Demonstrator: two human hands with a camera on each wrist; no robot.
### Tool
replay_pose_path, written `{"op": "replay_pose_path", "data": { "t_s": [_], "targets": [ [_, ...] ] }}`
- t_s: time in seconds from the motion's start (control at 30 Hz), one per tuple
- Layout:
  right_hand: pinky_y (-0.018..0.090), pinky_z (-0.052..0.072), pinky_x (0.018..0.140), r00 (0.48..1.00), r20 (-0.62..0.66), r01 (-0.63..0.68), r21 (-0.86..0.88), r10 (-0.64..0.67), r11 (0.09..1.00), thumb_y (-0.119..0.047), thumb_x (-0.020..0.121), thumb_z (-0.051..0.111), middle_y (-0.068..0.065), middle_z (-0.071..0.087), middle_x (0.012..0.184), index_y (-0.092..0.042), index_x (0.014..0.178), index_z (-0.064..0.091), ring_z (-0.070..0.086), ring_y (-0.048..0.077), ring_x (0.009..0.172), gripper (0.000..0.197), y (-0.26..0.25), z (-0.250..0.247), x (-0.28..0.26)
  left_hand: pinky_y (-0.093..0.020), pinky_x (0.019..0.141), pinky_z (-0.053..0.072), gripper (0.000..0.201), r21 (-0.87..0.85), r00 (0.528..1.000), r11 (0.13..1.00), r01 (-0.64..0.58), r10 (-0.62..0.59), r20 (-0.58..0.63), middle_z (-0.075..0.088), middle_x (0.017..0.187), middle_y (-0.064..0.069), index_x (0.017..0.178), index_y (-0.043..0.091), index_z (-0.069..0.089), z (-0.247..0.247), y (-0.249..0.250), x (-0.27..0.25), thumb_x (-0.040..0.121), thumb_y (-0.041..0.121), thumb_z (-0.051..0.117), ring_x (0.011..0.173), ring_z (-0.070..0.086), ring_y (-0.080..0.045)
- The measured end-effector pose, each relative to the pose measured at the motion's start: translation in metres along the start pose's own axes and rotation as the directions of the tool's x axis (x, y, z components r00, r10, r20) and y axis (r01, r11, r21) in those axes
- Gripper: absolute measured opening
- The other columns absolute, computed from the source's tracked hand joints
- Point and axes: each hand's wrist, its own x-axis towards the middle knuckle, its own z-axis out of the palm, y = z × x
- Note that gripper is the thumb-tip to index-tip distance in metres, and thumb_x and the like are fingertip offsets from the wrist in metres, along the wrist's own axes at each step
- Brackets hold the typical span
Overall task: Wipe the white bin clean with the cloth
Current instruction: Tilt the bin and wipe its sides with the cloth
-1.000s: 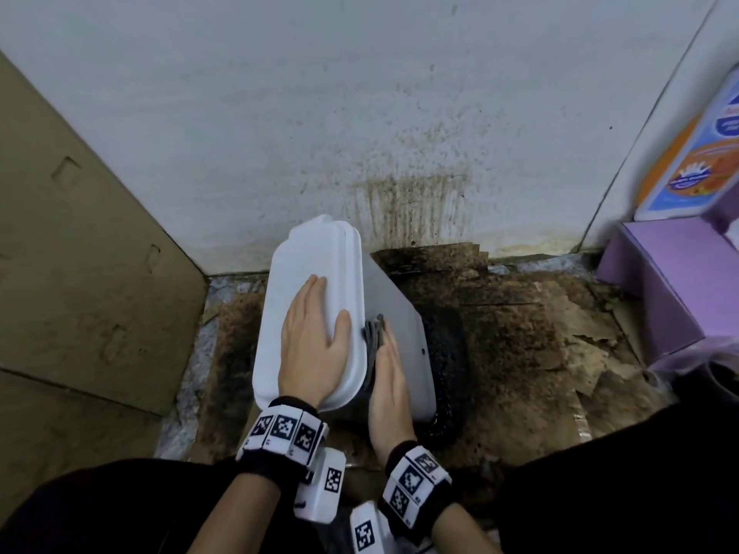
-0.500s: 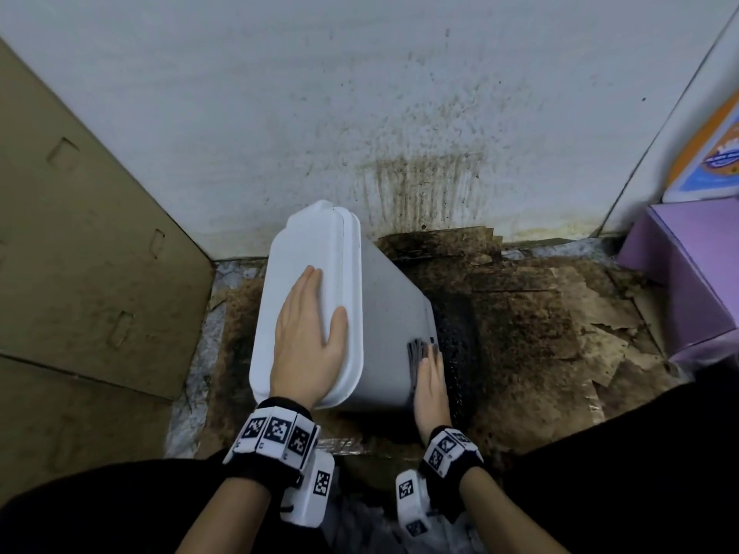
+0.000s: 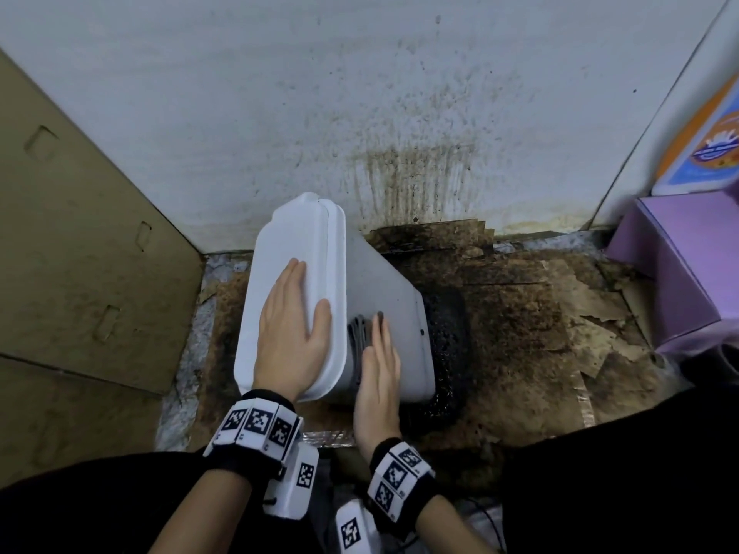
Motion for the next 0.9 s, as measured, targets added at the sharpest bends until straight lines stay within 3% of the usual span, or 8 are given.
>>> {"op": "replay_pose_path", "data": {
  "t_s": [0.1,0.17,0.33,0.4,0.5,0.77,0.9],
  "targets": [
    [0.031,0.01,0.123,0.992,0.034,0.126,-0.062,-0.124,0.99,-0.031,0.107,0.019,-0.018,0.015,0.165,-0.032,0.157,0.02,0.011,0.002,0.152,0.05,0.02,-0.012,0.002,-0.038,0.126,0.019,0.067,-0.025,1.0,1.0,0.006,-0.006,0.002,0.027,0.165,-0.001,0.158,0.015,0.026,-0.001,-0.004,-0.001,0.098,0.041,0.038,0.152,0.024,-0.016],
    [0.033,0.013,0.124,0.989,0.046,0.143,-0.091,-0.139,0.986,-0.028,0.108,0.02,-0.014,0.017,0.165,-0.029,0.157,0.022,0.013,0.005,0.152,0.05,0.041,-0.02,0.008,-0.039,0.126,0.019,0.067,-0.038,1.0,0.999,0.003,-0.003,0.004,0.028,0.165,-0.002,0.158,0.015,0.026,-0.003,-0.006,-0.002,0.098,0.041,0.039,0.152,0.024,-0.016],
    [0.025,0.007,0.124,0.999,-0.029,-0.041,-0.12,0.038,0.992,-0.037,0.105,0.019,-0.019,0.01,0.163,-0.033,0.155,0.021,0.007,-0.005,0.15,0.05,0.092,-0.035,0.027,-0.041,0.126,0.02,0.066,-0.071,1.0,0.997,0.014,-0.014,0.004,0.028,0.165,0.002,0.158,0.017,0.027,-0.005,-0.012,-0.001,0.098,0.042,0.041,0.152,0.024,-0.014],
    [0.017,0.004,0.12,0.988,-0.06,-0.147,-0.143,0.14,0.979,-0.035,0.107,0.02,-0.018,0.009,0.161,-0.029,0.154,0.019,0.008,0.002,0.152,0.048,0.108,-0.041,0.031,-0.039,0.126,0.02,0.066,-0.085,1.0,0.996,0.014,-0.014,0.003,0.028,0.165,0.002,0.158,0.018,0.027,-0.005,-0.013,-0.001,0.098,0.042,0.042,0.151,0.024,-0.013],
    [0.018,0.003,0.116,0.954,-0.084,-0.299,-0.156,0.289,0.941,-0.025,0.109,0.021,-0.001,0.013,0.166,-0.019,0.157,0.019,0.009,0.016,0.154,0.048,0.124,-0.048,0.036,-0.036,0.125,0.019,0.066,-0.093,1.0,0.996,0.01,-0.01,0.003,0.029,0.165,0.003,0.158,0.017,0.028,-0.005,-0.011,-0.002,0.098,0.042,0.043,0.151,0.024,-0.012],
    [0.016,0.0,0.115,0.934,-0.152,-0.345,-0.159,0.323,0.925,-0.018,0.109,0.018,0.007,0.01,0.166,-0.01,0.157,0.015,0.005,0.019,0.154,0.049,0.122,-0.034,0.011,-0.04,0.125,0.021,0.066,-0.087,1.0,0.996,0.004,-0.004,-0.002,0.029,0.164,0.003,0.158,0.018,0.028,-0.005,-0.012,0.0,0.098,0.042,0.042,0.151,0.025,-0.013],
    [0.026,0.003,0.121,0.912,-0.18,-0.391,-0.108,0.369,0.914,-0.023,0.11,0.02,0.008,0.011,0.166,-0.012,0.157,0.019,0.01,0.021,0.154,0.049,0.118,-0.035,0.029,-0.04,0.126,0.021,0.067,-0.09,1.0,0.996,-0.001,0.002,0.005,0.028,0.165,0.002,0.158,0.017,0.029,-0.005,-0.01,-0.001,0.098,0.042,0.043,0.152,0.024,-0.013]
  ]
}}
